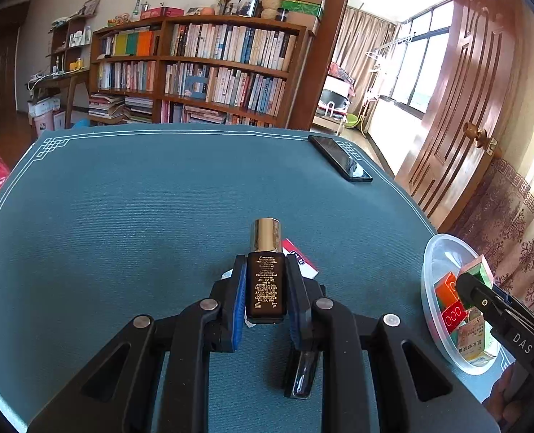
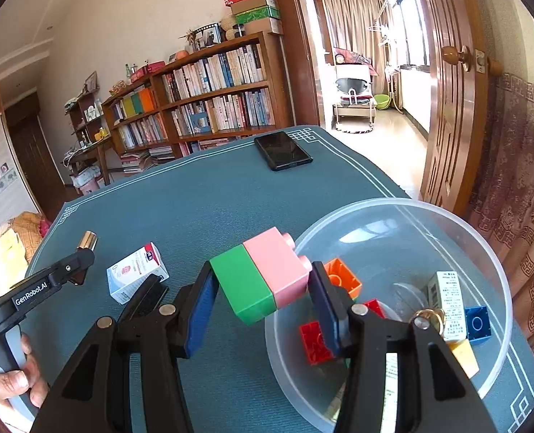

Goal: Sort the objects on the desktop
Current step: 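Carry both items over the bowl and open the left tool to drop the perfume bottle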

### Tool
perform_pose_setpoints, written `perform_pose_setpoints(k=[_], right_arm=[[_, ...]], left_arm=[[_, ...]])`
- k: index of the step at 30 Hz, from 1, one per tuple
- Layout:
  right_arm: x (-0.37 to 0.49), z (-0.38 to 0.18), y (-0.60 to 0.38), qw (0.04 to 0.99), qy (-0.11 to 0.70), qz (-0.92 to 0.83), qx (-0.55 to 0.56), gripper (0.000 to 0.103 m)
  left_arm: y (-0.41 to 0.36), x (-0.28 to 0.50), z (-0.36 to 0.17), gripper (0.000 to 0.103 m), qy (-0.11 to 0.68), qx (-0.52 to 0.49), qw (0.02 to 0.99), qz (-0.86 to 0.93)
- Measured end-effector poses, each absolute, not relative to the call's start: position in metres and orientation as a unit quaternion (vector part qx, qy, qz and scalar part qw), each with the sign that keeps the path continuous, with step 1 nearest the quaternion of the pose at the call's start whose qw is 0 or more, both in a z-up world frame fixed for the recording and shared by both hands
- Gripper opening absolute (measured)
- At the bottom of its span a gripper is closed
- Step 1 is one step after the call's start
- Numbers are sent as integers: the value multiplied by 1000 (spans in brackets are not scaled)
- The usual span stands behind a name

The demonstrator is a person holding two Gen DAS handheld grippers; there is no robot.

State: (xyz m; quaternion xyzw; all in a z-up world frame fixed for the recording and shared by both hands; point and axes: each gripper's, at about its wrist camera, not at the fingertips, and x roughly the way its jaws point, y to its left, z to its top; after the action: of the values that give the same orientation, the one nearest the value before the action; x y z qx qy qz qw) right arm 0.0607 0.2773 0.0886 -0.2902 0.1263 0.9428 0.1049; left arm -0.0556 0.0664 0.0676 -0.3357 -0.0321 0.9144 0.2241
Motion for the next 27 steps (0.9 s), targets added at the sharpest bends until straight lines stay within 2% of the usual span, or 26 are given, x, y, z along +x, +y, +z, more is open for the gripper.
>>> perform_pose_setpoints(k=[27], right_arm=[[105, 84, 370, 185, 177, 924, -283, 56]], left_arm=[[187, -6, 86, 21, 39, -329, 316, 889]])
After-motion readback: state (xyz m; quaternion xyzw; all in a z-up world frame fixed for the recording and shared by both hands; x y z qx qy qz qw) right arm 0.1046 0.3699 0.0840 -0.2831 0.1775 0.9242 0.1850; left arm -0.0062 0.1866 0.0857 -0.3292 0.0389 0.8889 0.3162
